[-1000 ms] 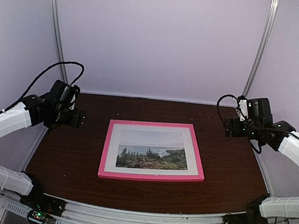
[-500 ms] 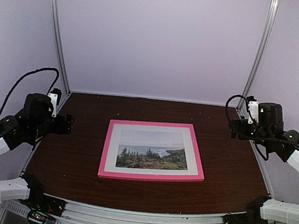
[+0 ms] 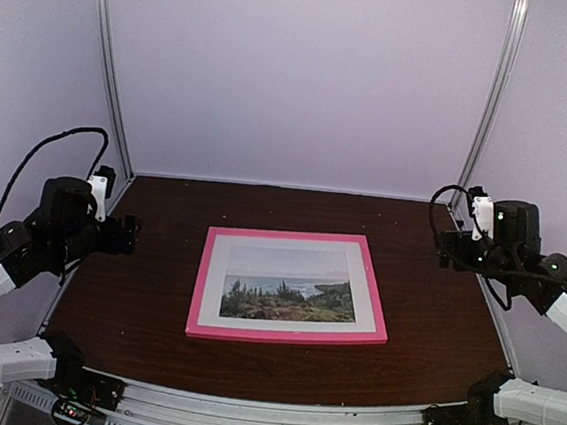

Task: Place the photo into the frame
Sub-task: Reset both arms

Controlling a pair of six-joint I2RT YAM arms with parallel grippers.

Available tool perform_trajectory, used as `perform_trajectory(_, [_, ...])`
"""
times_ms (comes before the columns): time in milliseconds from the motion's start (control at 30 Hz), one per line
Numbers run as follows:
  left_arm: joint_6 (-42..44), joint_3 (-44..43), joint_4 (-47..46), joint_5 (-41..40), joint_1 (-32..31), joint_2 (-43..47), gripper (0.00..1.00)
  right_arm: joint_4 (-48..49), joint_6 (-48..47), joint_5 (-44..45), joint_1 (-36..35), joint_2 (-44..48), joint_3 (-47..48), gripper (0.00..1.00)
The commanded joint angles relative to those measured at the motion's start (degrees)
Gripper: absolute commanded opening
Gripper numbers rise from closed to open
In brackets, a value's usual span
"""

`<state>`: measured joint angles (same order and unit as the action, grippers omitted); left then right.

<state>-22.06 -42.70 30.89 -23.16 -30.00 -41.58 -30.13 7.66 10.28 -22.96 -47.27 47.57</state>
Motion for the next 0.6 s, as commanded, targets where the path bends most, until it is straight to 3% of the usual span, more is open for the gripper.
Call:
perform_trajectory(0, [-0.32,0.18,-2.70,1.08,0.30,1.12,0.98,1.52,-0.45,-0.51,0.20,0.23,-0.99,1.00])
perform_trajectory(567, [-0.70,0.32,-2.80,1.27,0.29,1.13,0.98,1.63,-0.05,0.03,0.21,0.37,-1.87,0.99])
